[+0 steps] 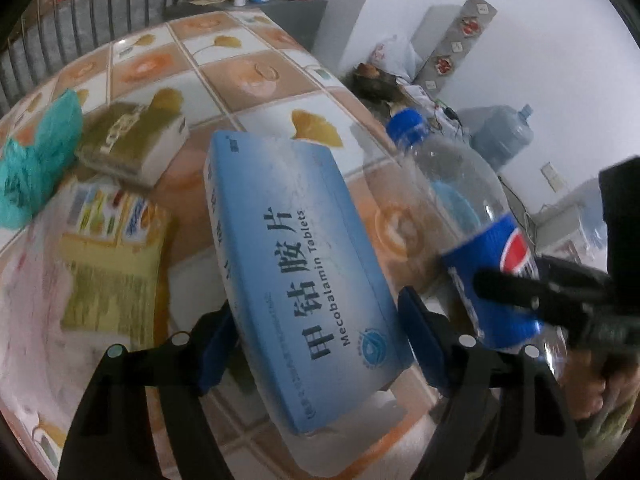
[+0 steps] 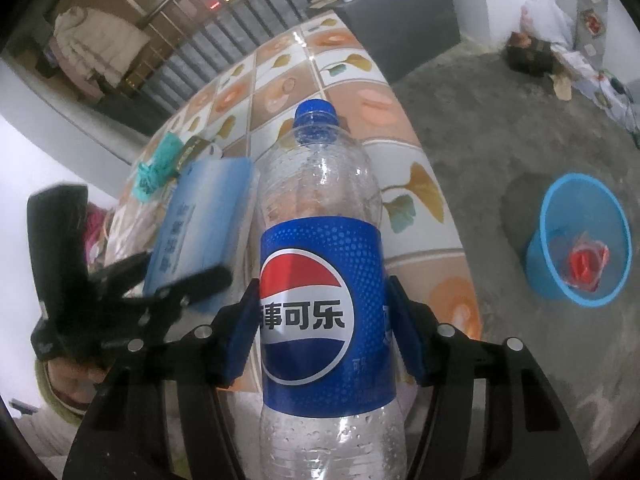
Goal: Collect trash
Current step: 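Carry the Pepsi bottle in the right tool while the left tool carries the medicine box toward the wastebasket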
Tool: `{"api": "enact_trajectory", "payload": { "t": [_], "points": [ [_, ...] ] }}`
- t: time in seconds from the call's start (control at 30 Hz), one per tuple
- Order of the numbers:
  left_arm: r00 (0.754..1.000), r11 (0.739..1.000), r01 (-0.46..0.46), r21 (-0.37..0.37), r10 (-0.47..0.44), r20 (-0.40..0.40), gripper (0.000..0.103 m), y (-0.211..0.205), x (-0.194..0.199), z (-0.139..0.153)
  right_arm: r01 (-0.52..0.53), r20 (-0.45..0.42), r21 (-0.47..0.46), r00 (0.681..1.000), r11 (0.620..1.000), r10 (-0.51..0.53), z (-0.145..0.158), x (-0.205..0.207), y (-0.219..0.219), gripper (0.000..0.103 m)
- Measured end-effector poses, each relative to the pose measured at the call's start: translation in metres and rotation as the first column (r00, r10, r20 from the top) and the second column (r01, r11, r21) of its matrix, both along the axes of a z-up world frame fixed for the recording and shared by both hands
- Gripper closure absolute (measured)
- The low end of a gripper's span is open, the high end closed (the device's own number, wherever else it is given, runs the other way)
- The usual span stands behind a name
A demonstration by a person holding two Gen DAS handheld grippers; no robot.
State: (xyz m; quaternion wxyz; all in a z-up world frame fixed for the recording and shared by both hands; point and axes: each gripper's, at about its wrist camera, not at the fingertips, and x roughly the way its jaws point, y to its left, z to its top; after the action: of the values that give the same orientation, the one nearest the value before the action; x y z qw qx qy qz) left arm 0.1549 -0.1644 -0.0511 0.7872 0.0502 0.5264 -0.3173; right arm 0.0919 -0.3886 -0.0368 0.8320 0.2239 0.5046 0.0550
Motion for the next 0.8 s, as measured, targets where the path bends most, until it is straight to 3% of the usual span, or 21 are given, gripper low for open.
{"api": "enact_trajectory", "payload": {
  "t": [0.13, 0.33, 0.5, 0.67, 0.8],
  "points": [
    [0.999, 0.999, -0.049, 0.006, 0.049, -0.007, 0.022, 0.003, 0.002, -0.001, 0.019, -0.001, 0.024, 1.000, 1.000, -0.019, -0.003, 0.002, -0.002, 0.042],
    [0.995, 0.995, -0.092, -0.022, 0.092, -0.024, 0.019, -0.002, 0.010, -0.001, 0.016, -0.014, -0.018, 1.000, 1.000, -0.017, -0.005, 0.004, 0.006, 0.035],
    [0.993, 0.994, -0.109, 0.015, 0.108, 0.047, 0.019, -0.005, 0.011, -0.002, 0.014, -0.016, -0.060, 1.000, 0.998, -0.015, -0.007, 0.002, 0.013, 0.035],
    [0.989, 0.993, -0.108, 0.045, 0.103, 0.111, 0.029, -0.005, 0.008, -0.003, 0.014, -0.009, -0.107, 1.000, 0.994, -0.015, -0.006, -0.001, 0.019, 0.035],
    [0.988, 0.993, -0.113, 0.030, 0.109, 0.112, 0.031, -0.001, 0.010, -0.003, 0.020, -0.008, -0.094, 1.000, 0.995, -0.021, -0.007, -0.003, 0.019, 0.040]
  ]
}}
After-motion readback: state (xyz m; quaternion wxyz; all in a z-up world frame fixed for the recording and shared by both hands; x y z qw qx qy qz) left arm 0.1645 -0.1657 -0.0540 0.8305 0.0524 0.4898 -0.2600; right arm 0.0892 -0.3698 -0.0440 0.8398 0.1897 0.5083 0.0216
